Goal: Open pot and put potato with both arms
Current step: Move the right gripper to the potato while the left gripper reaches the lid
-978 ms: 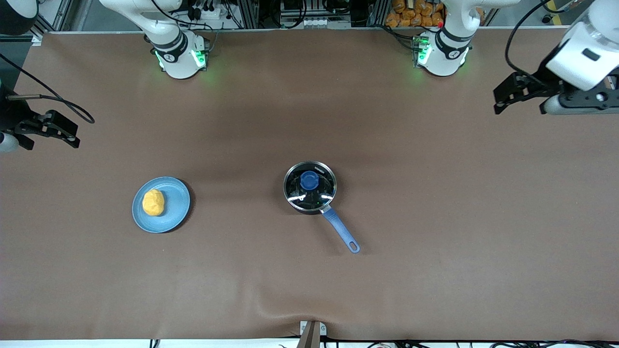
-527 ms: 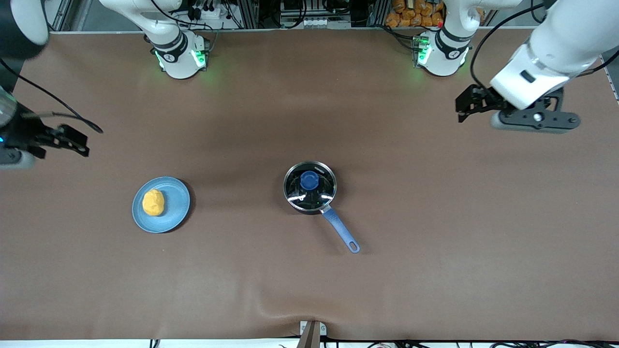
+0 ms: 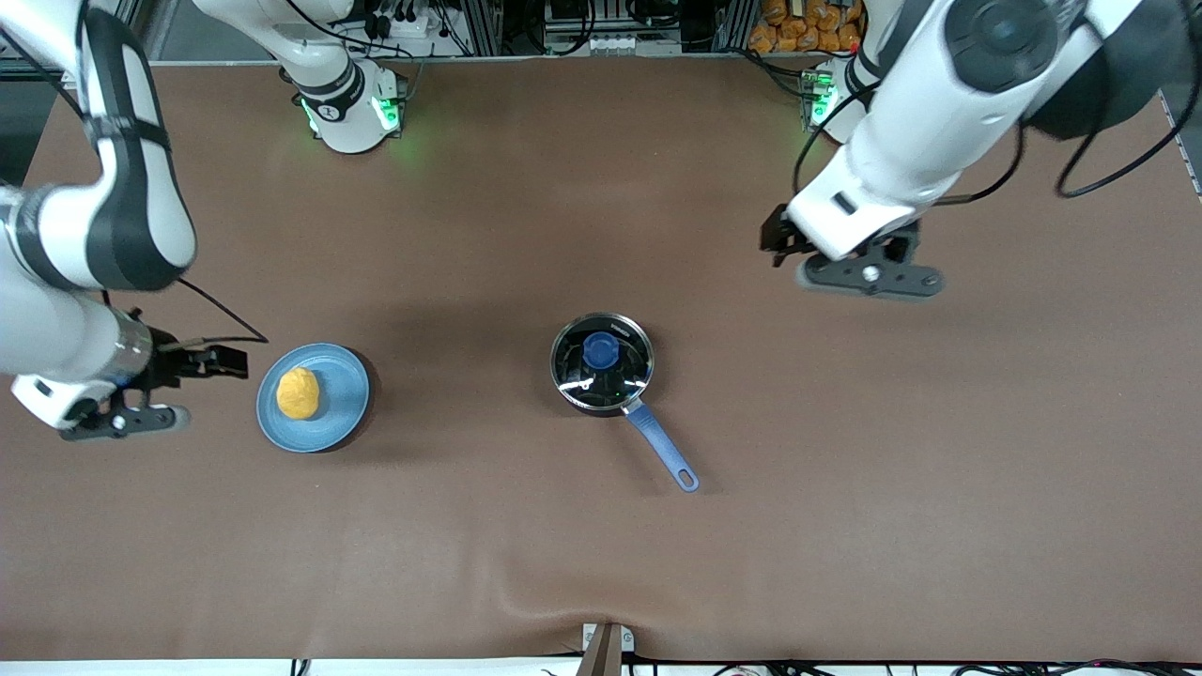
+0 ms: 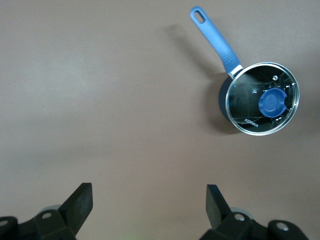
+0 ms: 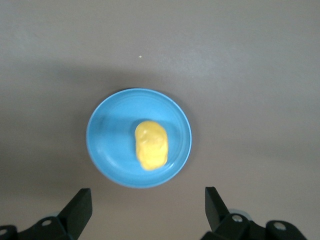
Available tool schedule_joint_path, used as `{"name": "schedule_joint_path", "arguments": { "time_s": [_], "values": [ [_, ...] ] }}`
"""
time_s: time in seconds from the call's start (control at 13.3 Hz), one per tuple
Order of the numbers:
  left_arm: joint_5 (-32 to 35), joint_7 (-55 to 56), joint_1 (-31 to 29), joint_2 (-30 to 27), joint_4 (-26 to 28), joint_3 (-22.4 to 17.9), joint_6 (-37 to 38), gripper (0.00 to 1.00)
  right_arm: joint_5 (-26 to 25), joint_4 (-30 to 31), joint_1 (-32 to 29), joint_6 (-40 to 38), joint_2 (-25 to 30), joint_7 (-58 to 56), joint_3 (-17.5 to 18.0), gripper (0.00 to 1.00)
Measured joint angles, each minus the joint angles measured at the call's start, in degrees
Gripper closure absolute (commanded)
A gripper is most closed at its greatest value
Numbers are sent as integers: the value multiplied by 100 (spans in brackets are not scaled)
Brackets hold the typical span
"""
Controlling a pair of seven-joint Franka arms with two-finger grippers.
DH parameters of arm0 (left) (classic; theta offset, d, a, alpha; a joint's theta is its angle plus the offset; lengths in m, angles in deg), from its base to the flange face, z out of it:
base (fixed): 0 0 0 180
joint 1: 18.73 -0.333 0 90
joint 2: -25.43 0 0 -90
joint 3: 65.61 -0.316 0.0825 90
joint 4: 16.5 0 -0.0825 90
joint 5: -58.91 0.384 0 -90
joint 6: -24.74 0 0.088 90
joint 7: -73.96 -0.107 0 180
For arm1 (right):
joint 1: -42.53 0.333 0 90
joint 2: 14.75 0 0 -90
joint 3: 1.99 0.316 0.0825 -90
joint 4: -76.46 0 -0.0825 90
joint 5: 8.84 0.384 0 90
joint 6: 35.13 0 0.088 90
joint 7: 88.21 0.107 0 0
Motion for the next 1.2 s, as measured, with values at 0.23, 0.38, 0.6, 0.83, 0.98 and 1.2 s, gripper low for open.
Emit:
{"name": "schedule_joint_path", "arguments": {
  "time_s": [0.23, 0.38, 0.6, 0.83, 0.98, 1.2],
  "values": [
    [0, 48, 149, 182, -95, 2, -150, 0, 0, 285, -156, 588, -424, -391, -13, 0],
    [0, 206, 285, 268, -98, 3, -306, 0, 3, 572, -191, 924, -554, -431, -13, 0],
    [0, 574, 573, 559, -99, 5, -591, 0, 73, 1007, -189, 1374, -635, -432, 12, 0],
    [0, 770, 764, 801, -104, 5, -883, 0, 229, 1119, -187, 1438, -744, -432, 21, 0],
    [0, 845, 902, 1043, -101, 5, -1169, 0, 254, 1126, -187, 1547, -876, -432, 22, 0],
    [0, 864, 1046, 1566, -101, 4, -1616, 0, 272, 1129, -185, 1655, -1076, -430, 26, 0]
  ]
}}
